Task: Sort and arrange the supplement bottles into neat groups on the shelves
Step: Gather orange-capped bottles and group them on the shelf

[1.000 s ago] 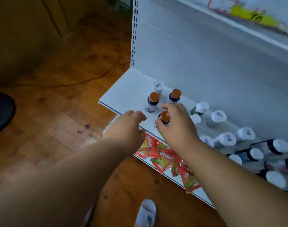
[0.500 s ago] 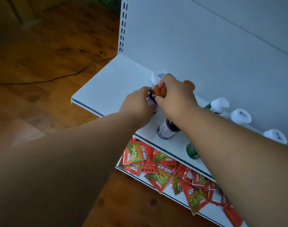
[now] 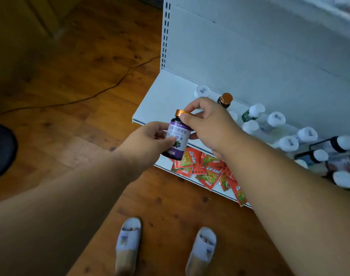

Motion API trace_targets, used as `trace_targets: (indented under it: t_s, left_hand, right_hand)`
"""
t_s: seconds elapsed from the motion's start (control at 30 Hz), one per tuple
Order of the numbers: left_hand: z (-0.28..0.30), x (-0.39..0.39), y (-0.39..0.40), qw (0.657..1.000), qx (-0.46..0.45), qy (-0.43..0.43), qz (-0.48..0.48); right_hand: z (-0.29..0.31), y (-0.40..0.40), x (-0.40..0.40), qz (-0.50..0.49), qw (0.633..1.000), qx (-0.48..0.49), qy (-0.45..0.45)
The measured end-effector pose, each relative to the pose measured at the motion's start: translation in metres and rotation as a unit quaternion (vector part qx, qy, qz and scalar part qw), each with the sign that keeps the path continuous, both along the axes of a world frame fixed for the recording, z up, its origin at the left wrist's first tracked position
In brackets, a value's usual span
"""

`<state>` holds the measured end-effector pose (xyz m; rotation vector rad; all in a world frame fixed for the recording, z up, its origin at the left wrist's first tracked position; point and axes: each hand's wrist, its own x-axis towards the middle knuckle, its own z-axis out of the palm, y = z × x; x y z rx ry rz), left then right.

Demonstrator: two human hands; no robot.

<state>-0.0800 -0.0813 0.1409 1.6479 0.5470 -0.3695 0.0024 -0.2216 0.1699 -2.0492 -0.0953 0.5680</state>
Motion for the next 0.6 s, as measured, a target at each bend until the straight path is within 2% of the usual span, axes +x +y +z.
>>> trace_targets:
  t_s: [0.13, 0.3, 0.47, 0.6]
  left_hand:
    - [0.092, -0.055, -0.003, 1.000, 0.005, -0.006, -0.018]
    - [0.185, -0.102, -0.050, 0.998, -0.005, -0.047, -0.030]
    - [0.238, -0.114, -0.123, 0.993, -0.018, -0.086, -0.074]
    - [0.275, -0.094, -0.165, 0.988, -0.009, -0.116, -0.104]
  right_hand:
    - [0.084, -0.018, -0.059, -0.014, 0.998, 0.047, 0.034]
    - [0.178, -0.078, -0.113, 0.011, 0.992, 0.113, 0.057]
    - [0.245, -0.155, -0.141, -0.013, 0.994, 0.107, -0.005]
    - [0.279, -0.200, -0.133, -0.058, 0.990, 0.122, -0.044]
